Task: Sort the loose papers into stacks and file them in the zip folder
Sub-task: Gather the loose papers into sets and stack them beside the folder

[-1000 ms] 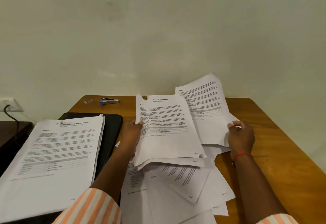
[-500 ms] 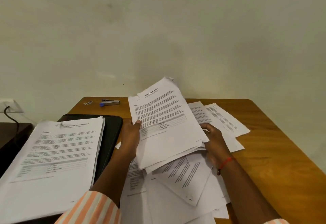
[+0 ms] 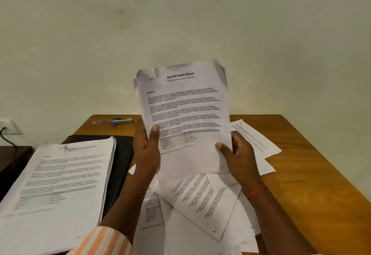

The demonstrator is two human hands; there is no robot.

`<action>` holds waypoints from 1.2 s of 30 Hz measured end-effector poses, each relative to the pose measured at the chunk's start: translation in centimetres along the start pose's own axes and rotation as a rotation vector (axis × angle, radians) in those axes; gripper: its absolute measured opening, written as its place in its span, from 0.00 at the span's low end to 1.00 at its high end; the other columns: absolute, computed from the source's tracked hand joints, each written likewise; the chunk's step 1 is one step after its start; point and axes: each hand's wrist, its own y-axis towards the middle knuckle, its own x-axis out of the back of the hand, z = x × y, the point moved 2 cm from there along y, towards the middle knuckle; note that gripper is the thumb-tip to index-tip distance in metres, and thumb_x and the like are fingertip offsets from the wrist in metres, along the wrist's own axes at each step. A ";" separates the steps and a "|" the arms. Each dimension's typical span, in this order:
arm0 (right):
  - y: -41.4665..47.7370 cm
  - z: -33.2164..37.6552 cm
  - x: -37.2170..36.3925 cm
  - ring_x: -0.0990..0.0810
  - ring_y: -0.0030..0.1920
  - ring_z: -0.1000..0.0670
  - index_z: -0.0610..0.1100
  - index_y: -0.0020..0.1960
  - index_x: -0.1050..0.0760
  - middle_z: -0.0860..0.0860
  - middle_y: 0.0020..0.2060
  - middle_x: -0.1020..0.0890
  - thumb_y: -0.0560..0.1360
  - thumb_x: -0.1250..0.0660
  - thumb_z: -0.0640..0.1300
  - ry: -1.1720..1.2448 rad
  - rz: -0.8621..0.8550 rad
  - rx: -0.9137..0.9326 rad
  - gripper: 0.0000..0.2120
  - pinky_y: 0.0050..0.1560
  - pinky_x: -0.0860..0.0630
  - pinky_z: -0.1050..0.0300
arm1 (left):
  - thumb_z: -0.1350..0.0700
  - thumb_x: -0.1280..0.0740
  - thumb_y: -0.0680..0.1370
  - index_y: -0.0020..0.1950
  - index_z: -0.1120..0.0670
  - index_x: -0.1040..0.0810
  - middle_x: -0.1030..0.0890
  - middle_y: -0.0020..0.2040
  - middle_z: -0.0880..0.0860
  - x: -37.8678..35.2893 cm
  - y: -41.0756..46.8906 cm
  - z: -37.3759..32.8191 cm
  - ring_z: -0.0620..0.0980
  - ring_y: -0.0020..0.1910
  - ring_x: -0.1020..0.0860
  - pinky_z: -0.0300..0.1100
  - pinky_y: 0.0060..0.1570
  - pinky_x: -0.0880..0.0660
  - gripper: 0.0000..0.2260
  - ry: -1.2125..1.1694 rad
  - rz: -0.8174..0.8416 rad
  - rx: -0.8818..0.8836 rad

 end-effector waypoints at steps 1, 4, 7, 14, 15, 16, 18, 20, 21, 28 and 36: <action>-0.1 0.2 0.0 0.18 0.54 0.60 0.52 0.59 0.24 0.59 0.55 0.17 0.78 0.30 0.43 0.010 -0.019 0.024 0.12 0.49 0.20 0.66 | 0.59 0.39 0.84 0.69 0.56 0.29 0.17 0.59 0.46 -0.3 -0.3 -0.7 0.48 0.58 0.17 0.39 0.48 0.18 0.12 0.003 -0.022 -0.050; -0.3 0.1 -0.4 0.18 0.53 0.62 0.57 0.59 0.27 0.59 0.56 0.19 0.78 0.30 0.45 0.051 -0.031 0.051 0.13 0.46 0.21 0.68 | 0.62 0.39 0.84 0.64 0.48 0.31 0.19 0.55 0.34 -1.2 -1.0 -2.6 0.39 0.56 0.18 0.32 0.46 0.20 0.12 0.059 -0.057 -0.164; -0.4 -0.5 -0.5 0.20 0.59 0.59 0.53 0.67 0.29 0.56 0.61 0.20 0.76 0.29 0.49 0.065 -0.031 0.051 0.21 0.55 0.21 0.65 | 0.58 0.37 0.83 0.59 0.46 0.32 0.19 0.54 0.32 -1.3 -1.3 -2.2 0.39 0.53 0.17 0.33 0.44 0.19 0.09 0.109 -0.027 -0.201; -0.4 -2.0 -1.8 0.23 0.59 0.61 0.55 0.67 0.31 0.60 0.60 0.22 0.79 0.32 0.46 -0.027 0.063 -0.018 0.18 0.60 0.24 0.63 | 0.47 0.33 0.81 0.62 0.40 0.30 0.19 0.54 0.35 -1.6 -2.0 1.7 0.41 0.52 0.17 0.37 0.41 0.18 0.12 0.197 0.068 0.042; -0.3 -2.2 -1.8 0.23 0.60 0.58 0.54 0.68 0.31 0.58 0.61 0.22 0.79 0.33 0.48 -0.061 0.091 -0.031 0.18 0.61 0.24 0.61 | 0.48 0.33 0.81 0.62 0.38 0.30 0.18 0.54 0.34 -1.6 -1.9 2.0 0.39 0.52 0.17 0.36 0.41 0.19 0.11 0.197 0.069 0.074; -0.2 -2.3 -1.7 0.23 0.60 0.57 0.52 0.67 0.30 0.56 0.60 0.22 0.80 0.34 0.51 -0.079 0.101 -0.035 0.16 0.59 0.24 0.62 | 0.48 0.33 0.81 0.62 0.38 0.29 0.18 0.53 0.35 -1.5 -1.7 2.2 0.38 0.52 0.17 0.36 0.42 0.19 0.11 0.200 0.048 0.102; 0.0 -1.7 -0.8 0.20 0.55 0.53 0.48 0.59 0.26 0.54 0.53 0.18 0.80 0.37 0.54 -0.112 0.041 -0.024 0.12 0.51 0.24 0.67 | 0.50 0.32 0.82 0.67 0.43 0.28 0.19 0.54 0.37 -0.7 -1.0 2.7 0.38 0.53 0.18 0.36 0.46 0.19 0.14 0.185 -0.047 0.157; 0.6 -2.1 1.1 0.18 0.51 0.48 0.44 0.55 0.26 0.50 0.50 0.17 0.80 0.38 0.55 -0.251 -0.160 -0.052 0.14 0.46 0.24 0.64 | 0.52 0.32 0.82 0.73 0.47 0.29 0.20 0.59 0.40 0.3 -0.3 3.3 0.40 0.56 0.19 0.40 0.52 0.21 0.19 0.114 -0.162 0.239; 1.0 -2.6 2.4 0.19 0.52 0.46 0.43 0.57 0.26 0.47 0.52 0.17 0.80 0.36 0.56 -0.427 -0.260 -0.106 0.17 0.47 0.23 0.59 | 0.54 0.32 0.82 0.75 0.48 0.30 0.20 0.61 0.42 0.8 -0.1 3.6 0.41 0.57 0.20 0.42 0.56 0.22 0.21 0.073 -0.213 0.281; 1.2 -5.9 5.0 0.32 0.69 0.39 0.42 0.73 0.36 0.39 0.71 0.32 0.74 0.33 0.67 -1.075 -0.099 -0.559 0.39 0.68 0.31 0.45 | 0.58 0.33 0.83 0.68 0.47 0.24 0.17 0.54 0.48 2.0 0.4 5.6 0.44 0.48 0.20 0.42 0.52 0.19 0.14 -0.320 -0.375 0.686; 1.2 -5.5 5.0 0.29 0.65 0.40 0.42 0.69 0.32 0.39 0.67 0.29 0.73 0.31 0.65 -1.059 -0.109 -0.554 0.35 0.64 0.29 0.47 | 0.56 0.35 0.83 0.73 0.52 0.27 0.22 0.47 0.50 2.6 0.5 6.9 0.41 0.31 0.32 0.29 0.21 0.34 0.17 -0.522 -0.404 0.838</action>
